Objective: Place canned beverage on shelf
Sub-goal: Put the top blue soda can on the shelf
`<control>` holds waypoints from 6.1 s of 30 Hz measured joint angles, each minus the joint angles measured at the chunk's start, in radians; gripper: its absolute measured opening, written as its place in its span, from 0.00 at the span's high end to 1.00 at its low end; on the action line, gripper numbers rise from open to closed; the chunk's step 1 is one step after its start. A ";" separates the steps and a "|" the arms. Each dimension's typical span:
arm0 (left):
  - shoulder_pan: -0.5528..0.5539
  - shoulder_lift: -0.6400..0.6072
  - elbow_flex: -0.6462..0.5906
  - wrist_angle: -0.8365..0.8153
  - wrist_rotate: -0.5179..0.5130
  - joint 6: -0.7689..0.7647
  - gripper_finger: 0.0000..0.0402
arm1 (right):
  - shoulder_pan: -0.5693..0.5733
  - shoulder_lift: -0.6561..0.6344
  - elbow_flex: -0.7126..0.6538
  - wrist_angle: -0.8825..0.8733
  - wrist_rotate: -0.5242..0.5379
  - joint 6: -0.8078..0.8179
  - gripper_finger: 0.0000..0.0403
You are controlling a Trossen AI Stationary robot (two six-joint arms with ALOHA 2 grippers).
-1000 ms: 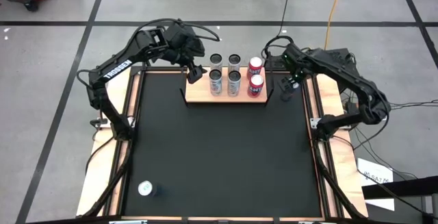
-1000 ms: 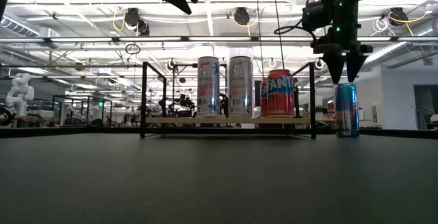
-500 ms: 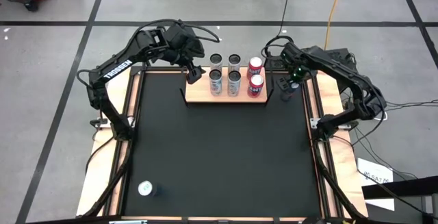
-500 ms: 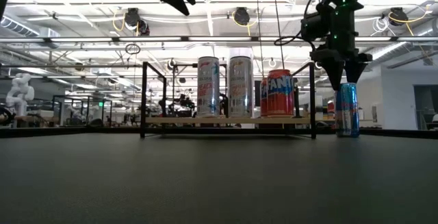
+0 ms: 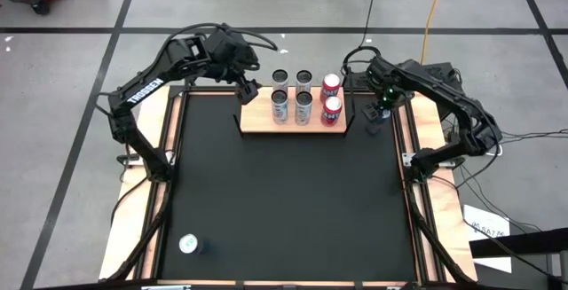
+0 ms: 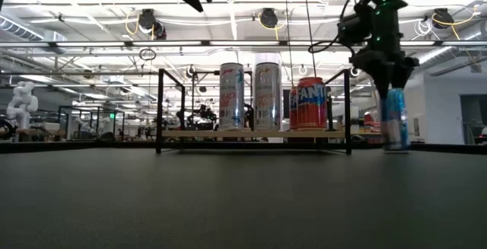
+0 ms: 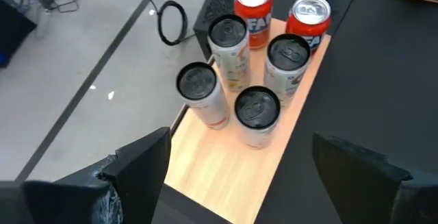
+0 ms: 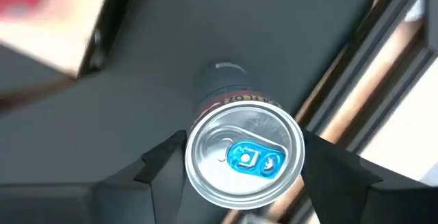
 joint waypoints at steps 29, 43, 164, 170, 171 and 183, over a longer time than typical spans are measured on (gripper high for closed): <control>-0.241 -0.471 -0.641 0.237 -0.146 -0.298 0.14 | 0.601 -0.230 0.000 0.033 -0.127 0.610 0.44; -0.487 -0.599 -0.941 0.450 -0.211 -0.418 0.14 | 0.888 -0.049 0.001 0.319 -0.125 0.834 0.44; -0.435 -0.440 -1.110 1.032 0.254 -0.184 0.46 | 0.931 0.378 0.732 0.504 -0.152 0.145 0.47; -0.436 -0.451 -1.105 1.011 0.216 -0.183 0.37 | 0.906 0.383 0.775 0.475 -0.158 0.145 0.47; -0.434 -0.457 -1.105 0.998 0.197 -0.183 0.34 | 0.897 0.383 0.785 0.466 -0.156 0.157 0.47; -0.370 -0.577 -0.999 0.620 -0.218 -0.286 0.19 | 0.766 0.380 0.821 0.431 -0.156 0.136 0.47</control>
